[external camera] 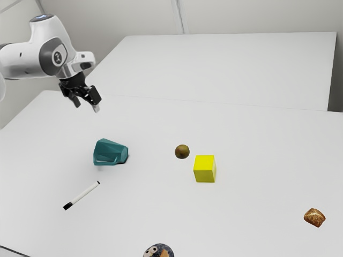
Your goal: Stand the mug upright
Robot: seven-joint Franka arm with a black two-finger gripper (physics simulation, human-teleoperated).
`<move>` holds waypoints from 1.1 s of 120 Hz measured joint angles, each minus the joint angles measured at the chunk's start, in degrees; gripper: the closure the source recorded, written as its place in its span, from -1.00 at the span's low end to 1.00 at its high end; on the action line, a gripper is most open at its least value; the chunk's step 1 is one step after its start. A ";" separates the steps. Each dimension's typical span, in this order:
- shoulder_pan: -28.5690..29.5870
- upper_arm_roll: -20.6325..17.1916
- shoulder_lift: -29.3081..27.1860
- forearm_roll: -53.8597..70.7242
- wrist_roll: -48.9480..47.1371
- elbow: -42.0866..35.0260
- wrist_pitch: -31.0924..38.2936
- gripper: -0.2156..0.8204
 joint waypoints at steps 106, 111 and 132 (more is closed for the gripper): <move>16.28 0.98 21.53 -41.04 21.23 6.27 -17.78 -0.58; 16.29 0.98 21.95 -41.84 21.78 6.12 -18.19 -0.58; 16.08 0.98 23.58 -43.51 23.53 5.72 -18.95 -0.53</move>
